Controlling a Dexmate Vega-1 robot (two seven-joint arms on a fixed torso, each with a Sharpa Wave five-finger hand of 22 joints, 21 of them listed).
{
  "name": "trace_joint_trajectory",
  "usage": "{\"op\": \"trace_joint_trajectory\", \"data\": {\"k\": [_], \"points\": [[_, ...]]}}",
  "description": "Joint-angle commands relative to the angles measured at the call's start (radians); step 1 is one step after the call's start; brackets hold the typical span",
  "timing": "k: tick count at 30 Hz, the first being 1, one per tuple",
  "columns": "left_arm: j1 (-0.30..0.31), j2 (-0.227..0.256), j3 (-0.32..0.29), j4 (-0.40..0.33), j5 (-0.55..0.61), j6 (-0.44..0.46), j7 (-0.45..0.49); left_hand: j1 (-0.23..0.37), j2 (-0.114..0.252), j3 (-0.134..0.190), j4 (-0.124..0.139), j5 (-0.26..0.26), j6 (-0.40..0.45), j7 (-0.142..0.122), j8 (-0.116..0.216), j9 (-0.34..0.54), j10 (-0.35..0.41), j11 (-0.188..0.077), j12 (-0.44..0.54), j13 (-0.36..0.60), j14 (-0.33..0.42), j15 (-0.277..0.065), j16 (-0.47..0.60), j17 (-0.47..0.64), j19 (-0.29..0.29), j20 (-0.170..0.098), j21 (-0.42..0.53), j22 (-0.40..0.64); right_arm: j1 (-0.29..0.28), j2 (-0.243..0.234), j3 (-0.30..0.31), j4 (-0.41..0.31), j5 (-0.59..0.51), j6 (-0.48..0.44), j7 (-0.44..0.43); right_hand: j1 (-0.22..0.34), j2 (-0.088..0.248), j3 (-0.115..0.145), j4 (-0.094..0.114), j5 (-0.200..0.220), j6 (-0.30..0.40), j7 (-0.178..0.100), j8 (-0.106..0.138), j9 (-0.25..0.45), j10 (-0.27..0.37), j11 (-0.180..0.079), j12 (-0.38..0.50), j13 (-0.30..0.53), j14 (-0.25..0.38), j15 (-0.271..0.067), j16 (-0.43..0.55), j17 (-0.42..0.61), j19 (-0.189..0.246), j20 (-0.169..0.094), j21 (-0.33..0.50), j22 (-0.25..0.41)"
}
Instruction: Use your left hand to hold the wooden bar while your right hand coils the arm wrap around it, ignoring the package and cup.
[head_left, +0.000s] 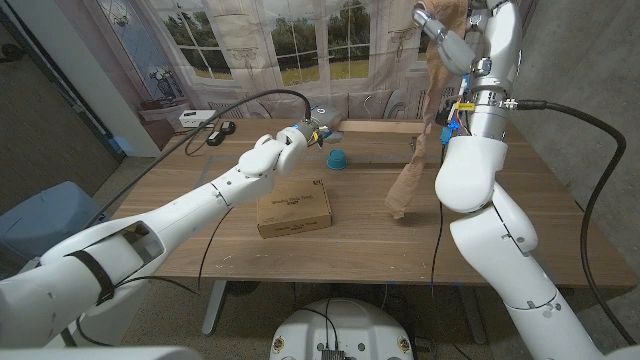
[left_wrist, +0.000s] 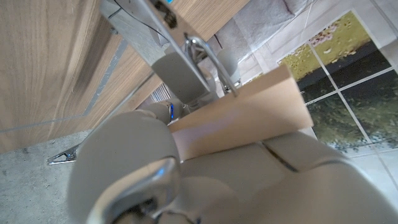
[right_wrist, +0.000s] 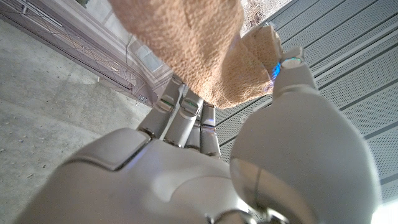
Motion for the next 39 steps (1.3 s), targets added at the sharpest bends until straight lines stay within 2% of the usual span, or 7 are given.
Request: {"op": "trace_joint_trajectory", "data": {"k": [1, 21, 30, 33, 39], "points": [[-0.023, -0.012, 0.019, 0.029, -0.003, -0.020, -0.015, -0.001, 0.006, 0.002, -0.005, 0.007, 0.009, 0.001, 0.008, 0.000, 0.001, -0.001, 0.002, -0.005, -0.004, -0.003, 0.006, 0.004, -0.003, -0.081, 0.002, -0.002, 0.110, 0.018, 0.017, 0.040, 0.046, -0.049, 0.023, 0.302, 0.306, 0.035, 0.011, 0.009, 0.370, -0.171, 0.003, 0.005, 0.411, -0.215, 0.003, 0.213, 0.007, -0.054, 0.007, 0.002, -0.003, -0.001, 0.010, 0.001], [-0.056, -0.040, 0.039, 0.097, -0.025, -0.046, 0.009, -0.004, 0.007, 0.001, -0.005, 0.010, 0.005, 0.003, 0.017, -0.002, 0.000, -0.004, 0.015, 0.003, -0.006, -0.003, 0.000, -0.003, -0.004, -0.082, 0.005, 0.001, 0.278, 0.033, 0.017, 0.087, 0.068, -0.151, -0.011, 0.306, 0.307, 0.031, 0.012, 0.010, 0.372, -0.172, 0.001, 0.006, 0.411, -0.217, 0.001, 0.217, 0.009, -0.054, 0.006, 0.008, -0.012, -0.003, 0.032, 0.001], [-0.076, -0.061, 0.056, 0.141, -0.036, -0.067, 0.031, -0.004, 0.007, 0.002, -0.005, 0.011, 0.002, 0.002, 0.018, -0.007, -0.001, -0.003, 0.020, 0.003, -0.005, -0.003, -0.001, -0.004, -0.004, -0.082, 0.003, -0.001, 0.334, 0.040, 0.022, 0.104, 0.122, -0.154, -0.011, 0.307, 0.306, 0.029, 0.012, 0.010, 0.373, -0.173, 0.001, 0.007, 0.411, -0.217, -0.001, 0.218, 0.009, -0.054, 0.004, 0.011, -0.016, -0.003, 0.041, 0.000], [-0.085, -0.073, 0.062, 0.160, -0.043, -0.079, 0.042, -0.004, 0.008, 0.002, -0.006, 0.011, 0.002, 0.003, 0.021, -0.006, 0.004, -0.003, 0.008, -0.021, -0.002, -0.003, 0.001, 0.000, -0.005, -0.083, 0.004, 0.001, 0.357, 0.035, 0.011, 0.109, 0.125, -0.166, -0.007, 0.308, 0.307, 0.029, 0.012, 0.010, 0.373, -0.173, 0.001, 0.007, 0.411, -0.217, -0.002, 0.216, 0.009, -0.055, 0.003, 0.010, -0.018, -0.004, 0.043, 0.000], [-0.104, -0.091, 0.082, 0.191, -0.045, -0.100, 0.060, -0.005, 0.007, 0.002, -0.006, 0.011, 0.001, 0.001, 0.021, -0.010, 0.000, -0.004, 0.013, -0.008, -0.002, -0.003, 0.003, 0.002, -0.003, -0.082, 0.003, -0.002, 0.397, 0.027, -0.008, 0.118, 0.127, -0.191, -0.001, 0.309, 0.307, 0.027, 0.013, 0.010, 0.373, -0.172, 0.000, 0.007, 0.412, -0.216, -0.003, 0.217, 0.009, -0.054, 0.001, 0.010, -0.021, -0.004, 0.049, -0.001]]}}
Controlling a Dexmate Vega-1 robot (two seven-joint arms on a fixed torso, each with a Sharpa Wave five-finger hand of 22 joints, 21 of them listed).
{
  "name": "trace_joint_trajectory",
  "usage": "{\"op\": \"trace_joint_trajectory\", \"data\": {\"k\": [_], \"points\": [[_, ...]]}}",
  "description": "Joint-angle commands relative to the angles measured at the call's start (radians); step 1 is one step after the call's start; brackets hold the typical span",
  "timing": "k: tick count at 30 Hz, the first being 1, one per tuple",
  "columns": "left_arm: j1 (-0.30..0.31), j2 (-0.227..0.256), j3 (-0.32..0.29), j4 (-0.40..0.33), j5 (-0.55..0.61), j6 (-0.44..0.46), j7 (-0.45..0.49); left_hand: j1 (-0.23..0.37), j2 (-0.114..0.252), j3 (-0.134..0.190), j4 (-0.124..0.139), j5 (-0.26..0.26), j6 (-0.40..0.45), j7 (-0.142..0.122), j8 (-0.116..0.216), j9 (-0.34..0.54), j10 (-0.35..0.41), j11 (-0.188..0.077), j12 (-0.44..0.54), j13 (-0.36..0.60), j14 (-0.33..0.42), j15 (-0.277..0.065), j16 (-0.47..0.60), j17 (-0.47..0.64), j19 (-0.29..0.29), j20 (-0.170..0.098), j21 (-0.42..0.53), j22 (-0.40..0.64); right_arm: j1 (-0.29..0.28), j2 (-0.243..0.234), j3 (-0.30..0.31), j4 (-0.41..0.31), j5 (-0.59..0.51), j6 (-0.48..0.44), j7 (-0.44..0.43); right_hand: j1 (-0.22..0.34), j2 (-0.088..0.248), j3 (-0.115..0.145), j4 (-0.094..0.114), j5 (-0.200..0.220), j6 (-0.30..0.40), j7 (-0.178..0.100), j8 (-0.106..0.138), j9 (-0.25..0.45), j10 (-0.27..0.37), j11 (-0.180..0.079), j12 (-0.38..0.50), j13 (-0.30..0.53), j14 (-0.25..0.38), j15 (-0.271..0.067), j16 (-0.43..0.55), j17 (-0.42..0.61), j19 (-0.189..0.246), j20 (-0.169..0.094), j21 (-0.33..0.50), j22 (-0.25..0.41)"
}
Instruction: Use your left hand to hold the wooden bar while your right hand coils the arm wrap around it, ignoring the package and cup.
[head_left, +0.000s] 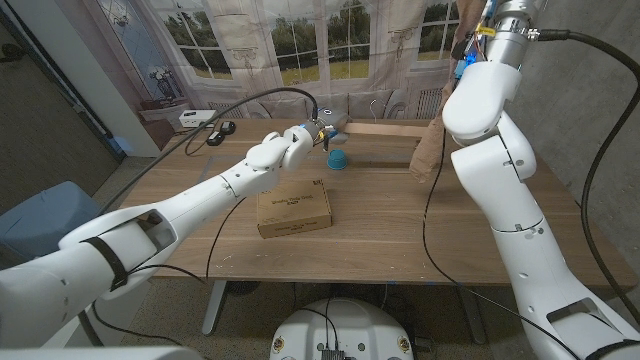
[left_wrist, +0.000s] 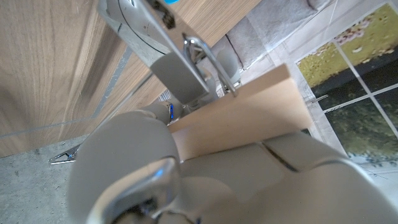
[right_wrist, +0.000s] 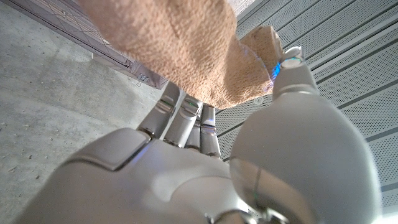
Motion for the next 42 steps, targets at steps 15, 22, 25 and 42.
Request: {"op": "trace_joint_trajectory", "data": {"k": [15, 22, 25, 42], "points": [[-0.040, -0.034, 0.047, 0.051, -0.008, -0.056, 0.043, -0.005, 0.011, 0.003, -0.006, 0.007, -0.001, 0.003, 0.013, -0.003, -0.003, -0.004, 0.003, 0.008, 0.001, 0.001, 0.004, 0.006, -0.006, -0.081, 0.004, 0.003, 0.124, -0.011, -0.035, 0.061, 0.075, -0.021, -0.001, 0.309, 0.308, 0.024, 0.013, 0.004, 0.374, -0.172, 0.002, 0.003, 0.412, -0.216, 0.003, 0.220, 0.005, -0.050, -0.004, 0.001, -0.011, 0.001, 0.028, 0.000], [-0.036, -0.037, 0.042, 0.047, -0.015, -0.070, 0.069, -0.005, 0.013, 0.003, -0.006, 0.007, -0.003, 0.004, 0.016, -0.005, -0.002, -0.004, -0.003, 0.001, 0.000, 0.000, 0.006, 0.006, -0.004, -0.082, 0.002, -0.002, 0.144, -0.008, -0.048, 0.100, 0.107, -0.003, -0.004, 0.310, 0.308, 0.023, 0.014, 0.004, 0.377, -0.172, 0.002, 0.002, 0.416, -0.215, 0.001, 0.217, 0.007, -0.049, -0.003, 0.004, -0.010, 0.002, 0.035, -0.002], [-0.035, -0.037, 0.039, 0.045, -0.019, -0.077, 0.080, -0.006, 0.013, 0.003, -0.006, 0.007, -0.007, 0.003, 0.016, -0.006, -0.004, -0.002, 0.002, 0.011, -0.001, 0.001, 0.006, 0.005, -0.006, -0.082, 0.005, 0.003, 0.146, -0.009, -0.053, 0.112, 0.117, 0.002, -0.006, 0.310, 0.308, 0.022, 0.014, 0.004, 0.377, -0.171, 0.002, 0.003, 0.417, -0.215, 0.001, 0.216, 0.008, -0.049, -0.004, 0.004, -0.013, 0.003, 0.037, -0.002], [-0.014, 0.001, 0.033, -0.037, -0.005, -0.144, 0.040, -0.007, 0.014, 0.003, -0.006, 0.007, -0.005, 0.002, 0.023, -0.015, 0.000, -0.003, -0.007, -0.003, -0.001, 0.000, 0.005, 0.003, -0.005, -0.082, 0.004, 0.000, 0.161, -0.019, -0.062, 0.127, 0.143, -0.025, -0.018, 0.309, 0.307, 0.019, 0.015, 0.003, 0.376, -0.171, 0.000, 0.004, 0.418, -0.214, -0.001, 0.220, 0.009, -0.049, -0.008, 0.005, -0.019, 0.003, 0.055, -0.006]]}}
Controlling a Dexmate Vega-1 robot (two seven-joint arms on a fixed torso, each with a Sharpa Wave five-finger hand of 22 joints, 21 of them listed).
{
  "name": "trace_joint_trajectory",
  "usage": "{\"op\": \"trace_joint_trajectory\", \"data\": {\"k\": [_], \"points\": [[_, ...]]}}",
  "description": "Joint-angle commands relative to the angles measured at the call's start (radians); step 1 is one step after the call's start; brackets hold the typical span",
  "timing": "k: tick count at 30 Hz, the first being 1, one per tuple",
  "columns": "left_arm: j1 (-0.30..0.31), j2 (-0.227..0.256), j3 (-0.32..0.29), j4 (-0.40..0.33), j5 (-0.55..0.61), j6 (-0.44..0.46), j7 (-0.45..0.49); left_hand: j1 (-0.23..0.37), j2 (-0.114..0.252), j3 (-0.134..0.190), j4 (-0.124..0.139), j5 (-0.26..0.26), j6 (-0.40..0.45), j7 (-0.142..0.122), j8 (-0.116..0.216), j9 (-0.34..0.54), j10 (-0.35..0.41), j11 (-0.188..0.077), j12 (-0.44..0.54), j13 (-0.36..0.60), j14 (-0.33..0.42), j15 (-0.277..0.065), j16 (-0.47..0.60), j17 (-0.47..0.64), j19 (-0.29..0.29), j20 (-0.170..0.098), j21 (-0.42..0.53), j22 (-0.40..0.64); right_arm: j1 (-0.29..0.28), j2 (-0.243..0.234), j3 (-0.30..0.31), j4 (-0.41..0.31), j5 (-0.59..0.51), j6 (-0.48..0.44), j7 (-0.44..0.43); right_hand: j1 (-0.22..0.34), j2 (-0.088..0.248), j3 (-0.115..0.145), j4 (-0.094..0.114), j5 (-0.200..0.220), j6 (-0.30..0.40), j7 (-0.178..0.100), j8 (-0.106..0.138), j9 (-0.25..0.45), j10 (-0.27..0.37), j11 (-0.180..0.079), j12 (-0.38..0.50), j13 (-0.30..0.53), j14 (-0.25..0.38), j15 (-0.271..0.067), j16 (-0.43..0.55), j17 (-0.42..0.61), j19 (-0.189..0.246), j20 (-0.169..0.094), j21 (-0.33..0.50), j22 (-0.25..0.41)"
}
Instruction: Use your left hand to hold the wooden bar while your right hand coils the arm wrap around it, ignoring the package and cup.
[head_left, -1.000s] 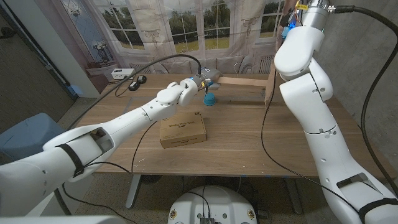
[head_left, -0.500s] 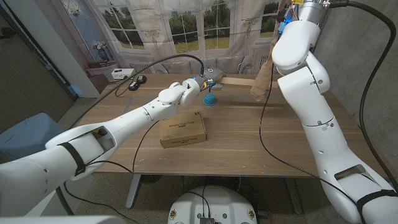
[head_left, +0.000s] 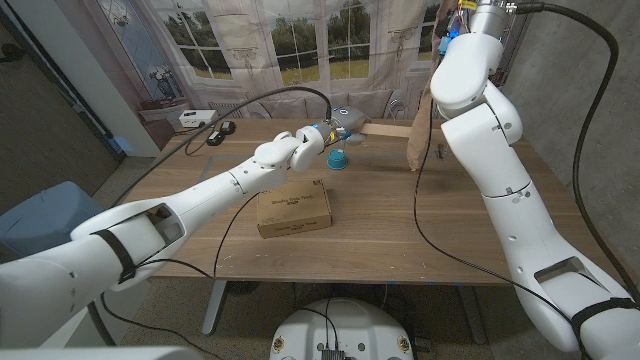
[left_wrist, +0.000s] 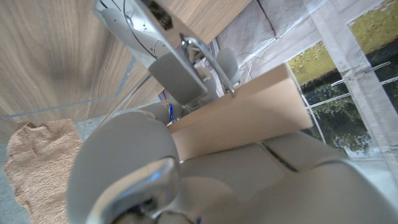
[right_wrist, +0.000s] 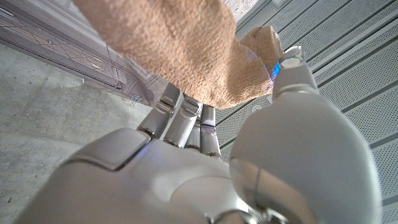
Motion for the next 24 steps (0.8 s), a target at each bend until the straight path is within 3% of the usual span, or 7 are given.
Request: {"op": "trace_joint_trajectory", "data": {"k": [1, 12, 24], "points": [[0.015, 0.020, -0.009, -0.045, 0.016, -0.034, -0.030, 0.001, 0.011, 0.003, -0.006, 0.007, -0.003, 0.002, 0.012, 0.000, 0.003, 0.000, -0.002, 0.000, -0.002, 0.001, 0.006, 0.002, -0.003, -0.086, 0.006, 0.004, 0.015, -0.008, -0.008, 0.015, 0.016, -0.025, -0.009, 0.307, 0.310, 0.019, 0.015, 0.005, 0.376, -0.171, 0.008, 0.005, 0.414, -0.214, 0.001, 0.221, 0.000, -0.043, -0.003, 0.003, -0.009, 0.002, 0.009, 0.000], [0.050, 0.047, -0.040, -0.085, 0.019, -0.037, -0.032, 0.000, 0.011, 0.003, -0.006, 0.007, -0.002, 0.002, 0.018, -0.002, 0.005, 0.003, 0.003, 0.007, -0.004, 0.001, 0.000, -0.002, -0.003, -0.084, 0.002, -0.002, 0.039, 0.004, 0.022, 0.036, 0.025, -0.118, -0.034, 0.305, 0.311, 0.016, 0.017, 0.005, 0.376, -0.170, 0.007, 0.007, 0.414, -0.211, -0.001, 0.222, -0.001, -0.042, -0.007, 0.003, -0.016, 0.000, 0.023, -0.004], [0.084, 0.063, -0.072, -0.115, 0.003, -0.075, 0.000, -0.002, 0.008, 0.002, -0.006, 0.008, -0.002, 0.000, 0.024, -0.005, 0.002, 0.003, 0.006, 0.010, -0.005, 0.001, 0.004, 0.004, -0.007, -0.079, 0.000, -0.008, 0.085, 0.032, 0.082, 0.126, 0.148, -0.194, -0.037, 0.307, 0.314, 0.015, 0.017, 0.006, 0.375, -0.170, 0.004, 0.006, 0.413, -0.209, -0.005, 0.222, -0.004, -0.043, -0.012, 0.000, -0.024, 0.002, 0.033, -0.008]]}}
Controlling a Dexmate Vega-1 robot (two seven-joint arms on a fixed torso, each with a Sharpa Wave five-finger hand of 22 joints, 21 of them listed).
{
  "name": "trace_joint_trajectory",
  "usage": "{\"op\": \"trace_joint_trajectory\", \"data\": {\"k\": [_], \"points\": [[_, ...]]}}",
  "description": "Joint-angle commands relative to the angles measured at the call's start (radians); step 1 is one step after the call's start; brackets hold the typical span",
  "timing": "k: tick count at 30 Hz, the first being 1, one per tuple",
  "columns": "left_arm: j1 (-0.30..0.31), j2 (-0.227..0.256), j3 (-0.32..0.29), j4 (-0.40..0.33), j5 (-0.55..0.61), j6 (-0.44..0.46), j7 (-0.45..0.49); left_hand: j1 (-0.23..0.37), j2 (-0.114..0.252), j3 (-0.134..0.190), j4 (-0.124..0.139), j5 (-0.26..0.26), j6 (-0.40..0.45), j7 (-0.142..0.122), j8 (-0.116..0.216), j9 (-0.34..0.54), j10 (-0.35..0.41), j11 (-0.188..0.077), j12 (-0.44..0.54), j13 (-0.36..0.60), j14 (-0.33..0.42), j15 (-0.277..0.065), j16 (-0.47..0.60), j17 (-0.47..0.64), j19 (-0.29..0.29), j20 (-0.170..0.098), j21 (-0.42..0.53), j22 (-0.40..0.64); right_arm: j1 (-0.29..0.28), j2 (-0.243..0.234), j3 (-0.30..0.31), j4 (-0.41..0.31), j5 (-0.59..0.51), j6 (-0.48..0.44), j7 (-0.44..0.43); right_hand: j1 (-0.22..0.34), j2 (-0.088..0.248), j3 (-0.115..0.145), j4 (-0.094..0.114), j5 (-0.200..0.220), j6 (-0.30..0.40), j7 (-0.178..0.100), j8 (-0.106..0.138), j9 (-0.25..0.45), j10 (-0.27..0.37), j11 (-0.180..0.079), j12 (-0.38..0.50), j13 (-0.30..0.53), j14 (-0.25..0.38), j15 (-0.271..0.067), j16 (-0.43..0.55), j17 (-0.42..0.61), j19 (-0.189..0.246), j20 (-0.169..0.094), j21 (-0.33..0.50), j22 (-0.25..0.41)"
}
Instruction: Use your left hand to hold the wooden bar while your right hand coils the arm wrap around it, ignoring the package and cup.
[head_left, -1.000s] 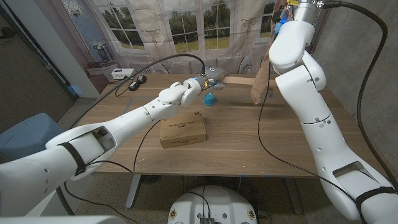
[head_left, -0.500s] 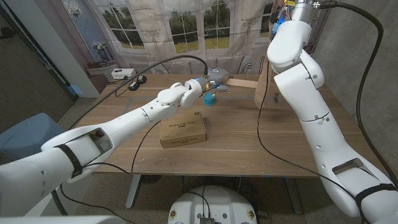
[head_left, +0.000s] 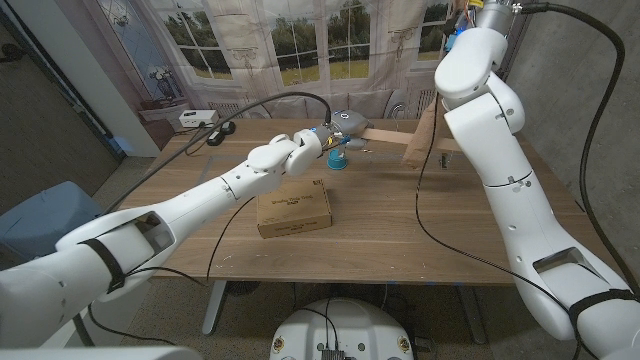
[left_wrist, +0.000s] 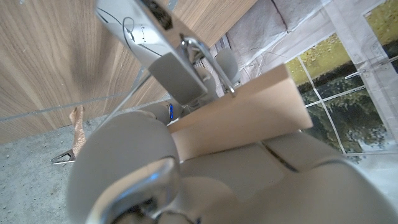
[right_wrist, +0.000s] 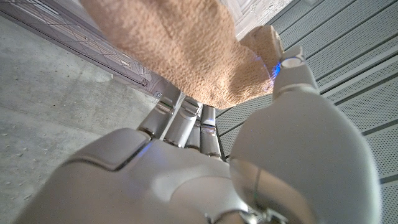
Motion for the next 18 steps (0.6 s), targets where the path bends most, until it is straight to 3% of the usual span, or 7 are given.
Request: {"op": "trace_joint_trajectory", "data": {"k": [1, 10, 18], "points": [[0.035, 0.020, -0.032, -0.036, -0.014, -0.034, 0.028, -0.003, 0.007, 0.002, -0.006, 0.008, 0.002, 0.003, 0.009, 0.003, 0.001, 0.001, 0.008, 0.010, -0.005, 0.001, 0.004, 0.006, -0.006, -0.072, 0.003, 0.002, 0.040, 0.022, 0.052, 0.080, 0.107, -0.078, -0.008, 0.307, 0.313, 0.015, 0.017, 0.009, 0.367, -0.173, 0.001, 0.002, 0.401, -0.211, 0.002, 0.223, -0.004, -0.042, -0.005, 0.002, -0.005, 0.002, 0.008, 0.000], [0.071, 0.041, -0.065, -0.075, -0.022, -0.032, 0.041, -0.004, 0.008, 0.002, -0.006, 0.009, -0.003, 0.002, 0.012, 0.001, 0.004, 0.001, 0.001, 0.001, -0.011, 0.001, -0.001, 0.001, -0.007, -0.069, 0.001, -0.005, 0.012, 0.004, 0.105, 0.117, 0.236, -0.073, 0.003, 0.305, 0.314, 0.013, 0.019, 0.009, 0.363, -0.170, -0.002, 0.003, 0.398, -0.207, -0.002, 0.223, -0.006, -0.042, -0.013, -0.007, -0.011, 0.006, 0.021, -0.005], [0.092, 0.055, -0.086, -0.111, -0.037, -0.050, 0.033, -0.004, 0.008, 0.001, -0.006, 0.009, -0.003, 0.002, 0.015, -0.003, 0.005, 0.001, -0.004, -0.005, -0.010, 0.001, -0.002, 0.001, -0.007, -0.069, 0.003, -0.007, -0.006, 0.001, 0.155, 0.157, 0.323, -0.069, -0.038, 0.307, 0.315, 0.011, 0.019, 0.007, 0.362, -0.168, -0.004, 0.004, 0.400, -0.205, -0.004, 0.224, -0.006, -0.042, -0.015, -0.012, -0.019, 0.005, 0.033, -0.010]]}}
